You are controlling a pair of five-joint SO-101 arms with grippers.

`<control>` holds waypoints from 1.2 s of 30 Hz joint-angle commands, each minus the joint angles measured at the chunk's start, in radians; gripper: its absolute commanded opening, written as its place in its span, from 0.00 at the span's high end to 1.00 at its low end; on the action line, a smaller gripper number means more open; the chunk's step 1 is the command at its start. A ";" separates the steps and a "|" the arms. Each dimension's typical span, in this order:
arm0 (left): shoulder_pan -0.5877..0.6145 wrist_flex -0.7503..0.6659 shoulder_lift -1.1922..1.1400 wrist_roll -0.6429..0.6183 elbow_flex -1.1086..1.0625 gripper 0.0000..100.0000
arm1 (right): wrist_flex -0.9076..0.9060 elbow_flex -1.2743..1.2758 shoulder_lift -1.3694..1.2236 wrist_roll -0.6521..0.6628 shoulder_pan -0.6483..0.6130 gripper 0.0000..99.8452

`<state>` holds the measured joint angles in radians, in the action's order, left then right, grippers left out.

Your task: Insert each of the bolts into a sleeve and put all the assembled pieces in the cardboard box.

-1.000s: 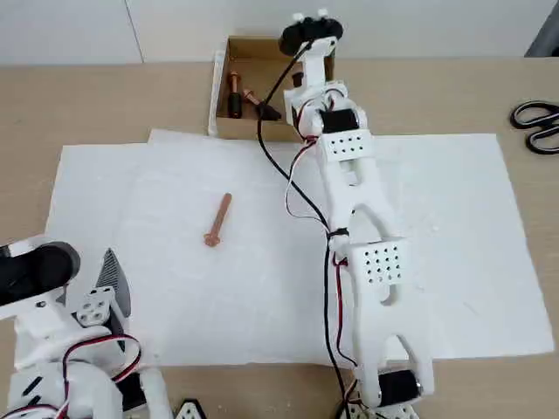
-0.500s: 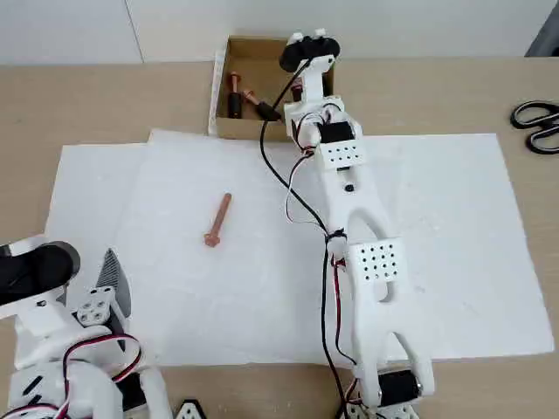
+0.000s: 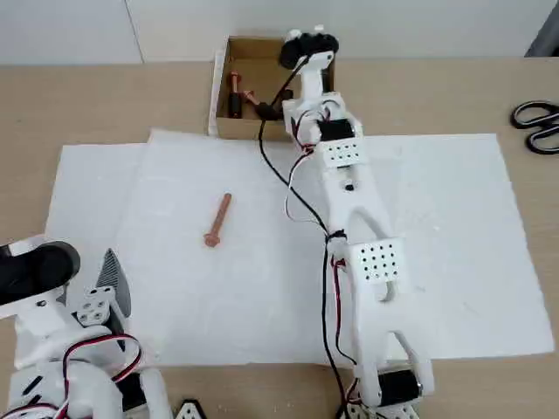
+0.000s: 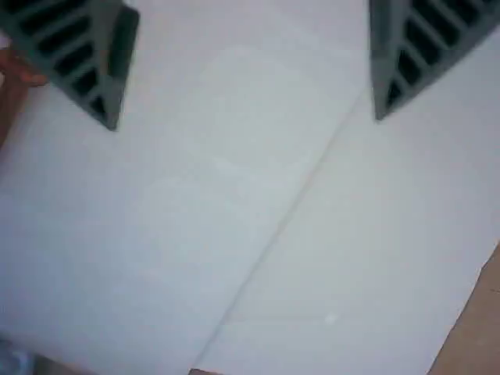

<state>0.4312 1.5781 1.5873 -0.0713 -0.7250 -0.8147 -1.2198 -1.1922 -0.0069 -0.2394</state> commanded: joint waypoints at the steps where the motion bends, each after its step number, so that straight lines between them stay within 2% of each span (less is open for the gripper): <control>1: 0.002 -0.032 0.003 0.003 -0.007 0.80 | -0.128 -0.213 0.025 0.000 0.048 0.83; 6: 0.002 -0.043 0.003 0.005 -0.013 0.80 | -0.400 -0.473 0.025 0.000 0.094 0.83; 17: 0.005 -0.038 0.003 0.005 -0.010 0.80 | -0.905 -0.462 0.266 0.000 0.159 0.83; 30: 0.006 -0.037 0.003 0.005 -0.013 0.80 | -0.934 -0.440 0.475 -0.005 0.165 0.83; 36: 0.006 -0.037 0.003 0.005 -0.013 0.80 | -0.934 -0.137 0.665 -0.005 0.165 0.83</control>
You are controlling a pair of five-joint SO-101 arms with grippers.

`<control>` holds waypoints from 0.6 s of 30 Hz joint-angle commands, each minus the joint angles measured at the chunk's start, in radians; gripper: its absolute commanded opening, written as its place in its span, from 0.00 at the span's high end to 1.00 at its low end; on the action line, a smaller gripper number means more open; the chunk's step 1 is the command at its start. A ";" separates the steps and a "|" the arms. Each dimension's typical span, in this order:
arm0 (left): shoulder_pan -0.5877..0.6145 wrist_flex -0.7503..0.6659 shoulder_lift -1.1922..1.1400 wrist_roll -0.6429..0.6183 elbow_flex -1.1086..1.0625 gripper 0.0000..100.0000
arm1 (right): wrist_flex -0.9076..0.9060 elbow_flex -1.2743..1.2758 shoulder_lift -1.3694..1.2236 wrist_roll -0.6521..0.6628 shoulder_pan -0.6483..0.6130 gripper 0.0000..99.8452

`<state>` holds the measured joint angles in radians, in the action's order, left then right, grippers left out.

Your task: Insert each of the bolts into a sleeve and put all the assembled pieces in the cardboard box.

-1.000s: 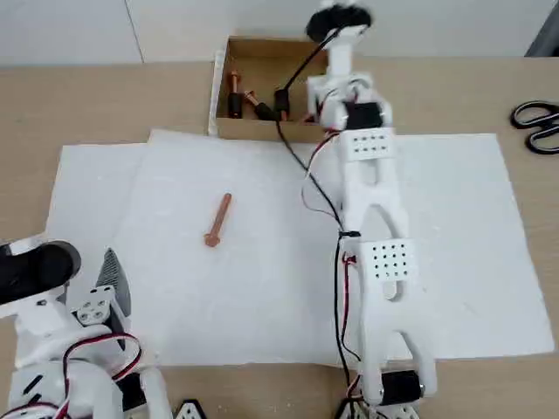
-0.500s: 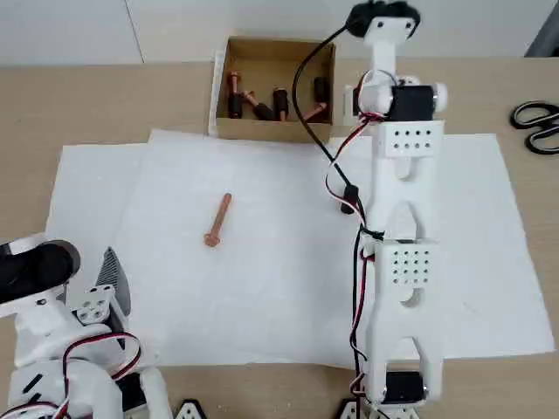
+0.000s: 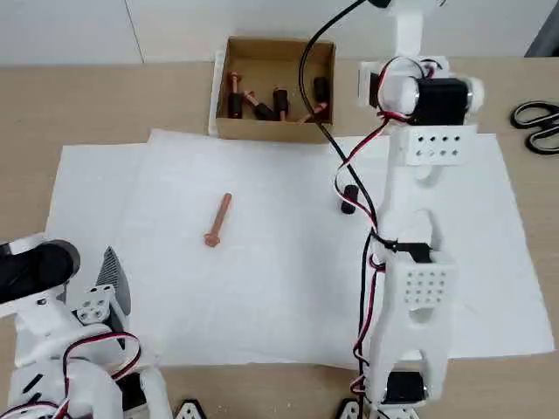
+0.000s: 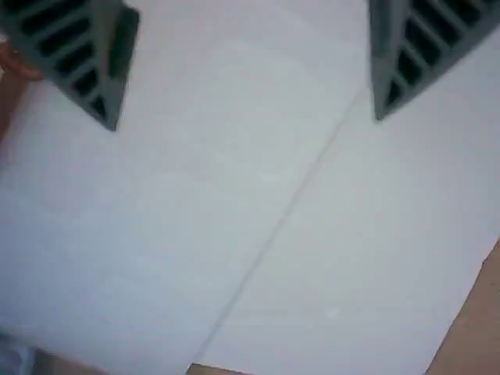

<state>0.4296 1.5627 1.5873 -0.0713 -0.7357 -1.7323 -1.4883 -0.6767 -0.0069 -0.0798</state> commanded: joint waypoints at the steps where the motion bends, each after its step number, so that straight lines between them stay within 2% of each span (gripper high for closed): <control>1: 0.008 -0.021 0.003 0.005 -0.002 0.80 | -0.015 0.203 0.196 -0.005 0.004 0.83; 9: 0.008 -0.021 0.003 0.034 -0.007 0.80 | -0.007 0.753 0.447 -0.006 0.001 0.83; 13: 0.008 -0.021 0.003 0.037 -0.021 0.80 | -0.004 0.882 0.420 -0.009 0.001 0.83; 18: 0.008 -0.021 0.003 0.037 -0.022 0.80 | 0.010 0.911 0.302 -0.011 -0.012 0.83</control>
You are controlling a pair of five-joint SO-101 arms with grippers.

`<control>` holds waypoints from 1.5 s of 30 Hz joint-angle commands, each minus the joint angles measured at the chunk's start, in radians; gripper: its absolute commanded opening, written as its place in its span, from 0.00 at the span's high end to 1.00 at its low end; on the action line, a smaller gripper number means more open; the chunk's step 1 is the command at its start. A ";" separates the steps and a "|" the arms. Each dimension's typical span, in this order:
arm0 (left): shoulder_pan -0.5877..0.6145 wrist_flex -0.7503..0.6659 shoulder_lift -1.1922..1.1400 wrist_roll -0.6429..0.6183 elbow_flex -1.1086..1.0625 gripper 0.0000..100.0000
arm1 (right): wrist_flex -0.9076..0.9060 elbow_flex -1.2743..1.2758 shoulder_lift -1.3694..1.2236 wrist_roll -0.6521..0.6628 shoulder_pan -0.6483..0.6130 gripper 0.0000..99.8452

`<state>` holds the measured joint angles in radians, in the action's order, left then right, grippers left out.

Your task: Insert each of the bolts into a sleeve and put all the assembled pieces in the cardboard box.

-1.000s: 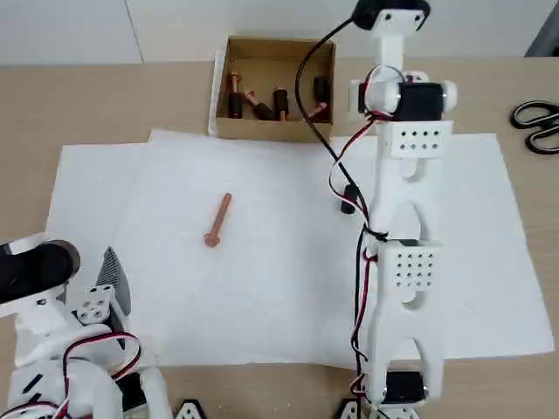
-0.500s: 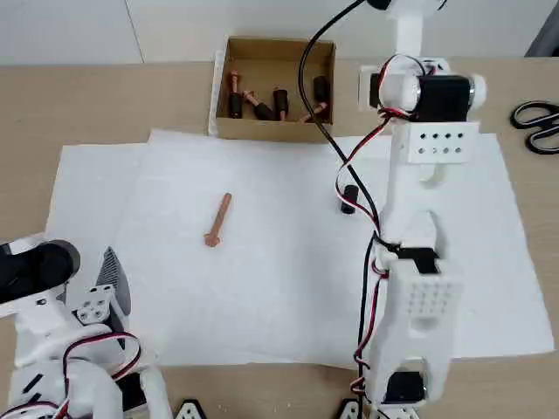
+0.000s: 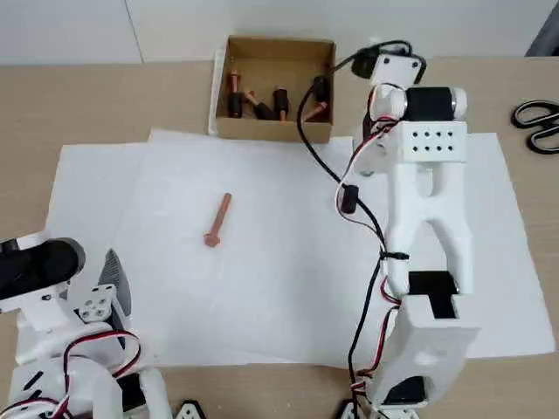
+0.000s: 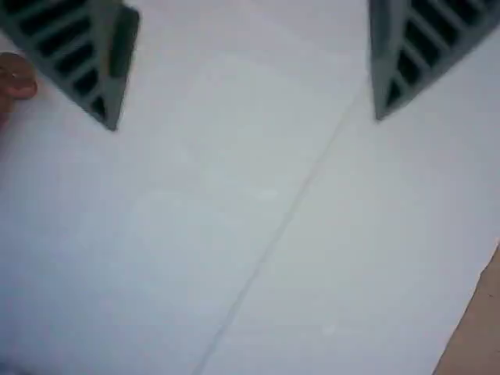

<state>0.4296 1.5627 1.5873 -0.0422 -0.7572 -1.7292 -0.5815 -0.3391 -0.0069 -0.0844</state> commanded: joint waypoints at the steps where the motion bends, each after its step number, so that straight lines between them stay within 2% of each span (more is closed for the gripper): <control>1: 0.008 -0.021 0.003 0.008 -0.001 0.80 | 0.007 0.000 -0.062 -0.017 -0.013 0.83; 6: 0.008 -0.023 0.003 0.008 -0.001 0.80 | 0.056 0.000 -0.153 -0.106 -0.048 0.83; 17: 0.008 -0.023 0.005 0.009 -0.001 0.80 | 0.179 0.000 -0.280 -0.201 -0.076 0.83; 30: 0.006 -0.025 0.005 0.009 -0.004 0.80 | 0.228 0.000 -0.387 -0.199 -0.071 0.83; 45: 0.008 -0.028 0.005 0.009 -0.007 0.80 | 0.199 0.000 -0.417 -0.166 -0.070 0.84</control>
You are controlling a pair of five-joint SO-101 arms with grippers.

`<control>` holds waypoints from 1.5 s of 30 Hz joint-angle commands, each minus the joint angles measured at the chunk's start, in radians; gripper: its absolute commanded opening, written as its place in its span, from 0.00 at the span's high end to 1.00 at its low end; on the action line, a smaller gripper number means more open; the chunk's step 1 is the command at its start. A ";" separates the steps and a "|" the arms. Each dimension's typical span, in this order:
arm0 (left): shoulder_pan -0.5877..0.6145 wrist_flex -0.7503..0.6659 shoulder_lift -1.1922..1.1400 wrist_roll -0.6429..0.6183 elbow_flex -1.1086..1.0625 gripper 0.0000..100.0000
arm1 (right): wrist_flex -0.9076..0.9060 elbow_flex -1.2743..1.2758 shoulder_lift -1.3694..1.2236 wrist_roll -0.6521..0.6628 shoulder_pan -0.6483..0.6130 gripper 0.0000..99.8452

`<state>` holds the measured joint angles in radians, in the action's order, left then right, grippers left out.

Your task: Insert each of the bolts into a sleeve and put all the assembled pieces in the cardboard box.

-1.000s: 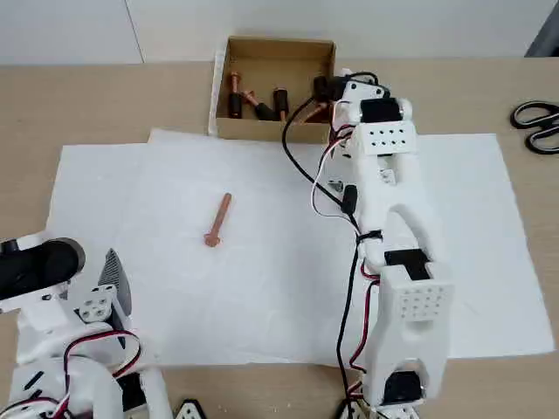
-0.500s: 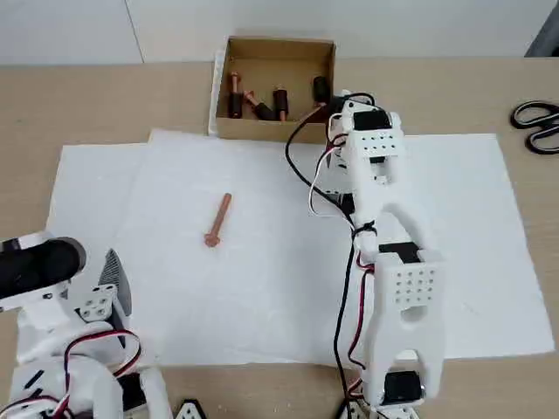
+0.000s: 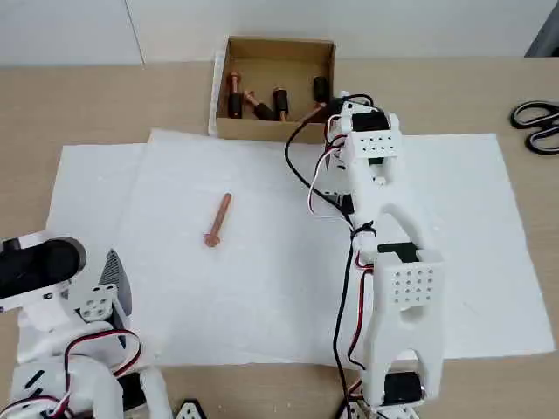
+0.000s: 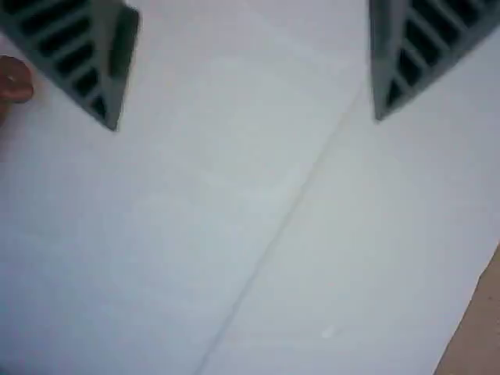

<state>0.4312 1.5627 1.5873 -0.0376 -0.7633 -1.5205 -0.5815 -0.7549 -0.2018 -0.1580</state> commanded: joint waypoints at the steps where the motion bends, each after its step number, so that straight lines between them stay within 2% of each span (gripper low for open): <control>1: 0.006 -0.028 0.005 0.005 -0.001 0.80 | -0.021 0.000 -0.001 0.055 0.004 0.87; 6: 0.006 -0.029 0.005 0.005 -0.002 0.80 | -0.027 0.000 -0.005 0.097 0.012 1.00; 13: 0.006 -0.029 0.005 0.005 -0.001 0.80 | -0.036 -0.002 0.028 0.100 0.070 1.00; 18: 0.006 -0.025 -0.003 0.005 0.005 0.80 | -0.179 -0.002 0.217 0.110 0.101 1.00; 22: 0.006 -0.026 -0.037 0.025 0.018 0.80 | -0.208 0.005 0.358 0.310 0.131 1.00; 25: 0.006 -0.023 -0.166 0.057 0.079 0.80 | -0.214 0.037 0.435 0.416 0.157 1.00; 33: -0.025 0.012 -0.681 0.060 0.427 0.80 | -0.211 0.247 0.519 0.423 0.228 1.00; 39: -0.267 0.144 -1.091 0.060 0.602 0.80 | -0.203 0.336 0.564 0.422 0.231 1.00; 42: -0.385 0.152 -1.252 0.066 0.661 0.80 | -0.203 0.354 0.584 0.422 0.223 1.00; 45: -0.466 0.146 -1.398 0.138 0.716 0.80 | -0.203 0.384 0.601 0.420 0.219 1.00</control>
<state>0.0399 1.7070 0.3046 0.0529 -0.1235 -1.7139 -0.2071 -0.2256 0.2110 0.0706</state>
